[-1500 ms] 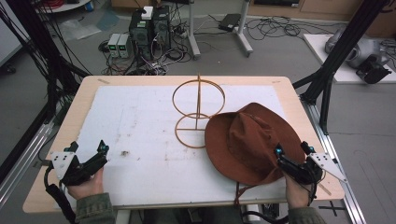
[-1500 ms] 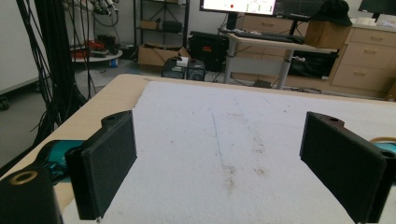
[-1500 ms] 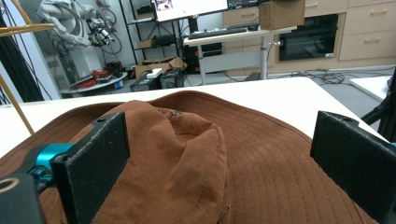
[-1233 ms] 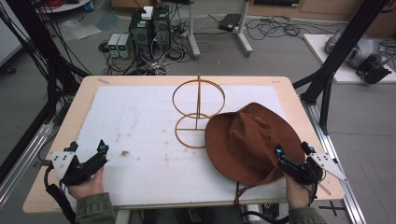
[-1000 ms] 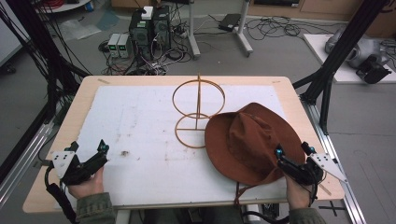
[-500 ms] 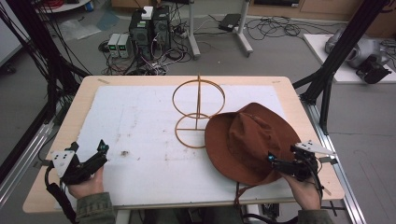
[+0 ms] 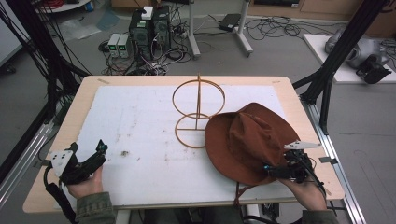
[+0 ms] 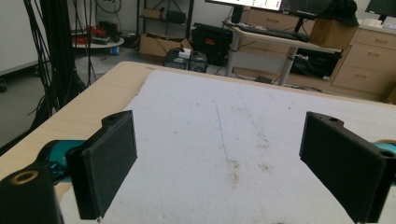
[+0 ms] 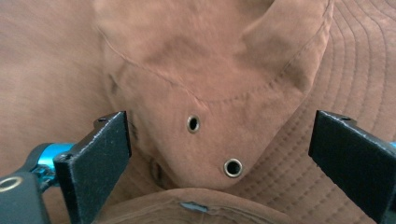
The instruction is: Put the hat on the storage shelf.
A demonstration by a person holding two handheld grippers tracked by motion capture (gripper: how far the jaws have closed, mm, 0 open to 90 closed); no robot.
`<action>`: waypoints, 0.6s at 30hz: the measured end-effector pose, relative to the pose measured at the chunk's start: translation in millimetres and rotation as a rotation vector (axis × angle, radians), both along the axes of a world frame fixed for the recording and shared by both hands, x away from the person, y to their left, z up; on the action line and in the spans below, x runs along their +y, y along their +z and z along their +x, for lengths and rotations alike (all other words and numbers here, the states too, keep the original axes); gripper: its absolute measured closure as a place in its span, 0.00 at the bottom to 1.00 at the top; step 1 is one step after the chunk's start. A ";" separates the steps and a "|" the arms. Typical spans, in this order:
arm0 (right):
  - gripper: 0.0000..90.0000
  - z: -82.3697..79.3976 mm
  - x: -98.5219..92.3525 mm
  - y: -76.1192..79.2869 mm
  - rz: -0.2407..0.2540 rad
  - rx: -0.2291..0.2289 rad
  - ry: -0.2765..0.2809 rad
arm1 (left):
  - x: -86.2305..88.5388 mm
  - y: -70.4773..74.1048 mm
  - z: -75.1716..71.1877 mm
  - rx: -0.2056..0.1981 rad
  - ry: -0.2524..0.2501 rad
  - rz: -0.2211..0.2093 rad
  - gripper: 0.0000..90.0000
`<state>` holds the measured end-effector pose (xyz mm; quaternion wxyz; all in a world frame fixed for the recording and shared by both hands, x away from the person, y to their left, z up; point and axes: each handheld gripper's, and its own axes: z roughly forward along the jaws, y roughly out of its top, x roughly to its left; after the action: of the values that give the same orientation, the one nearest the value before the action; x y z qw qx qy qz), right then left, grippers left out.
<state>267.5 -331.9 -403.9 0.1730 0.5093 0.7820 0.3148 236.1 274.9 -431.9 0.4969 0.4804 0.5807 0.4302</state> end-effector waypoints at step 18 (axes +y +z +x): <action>0.98 4.7 11.9 -11.0 0.092 0.044 -0.096 | -1.1 0.1 1.2 -0.010 -0.026 -0.012 0.13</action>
<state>272.2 -320.1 -414.9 0.1472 0.5605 0.7450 0.3303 237.3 273.8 -431.8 0.5083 0.4829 0.5743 0.4226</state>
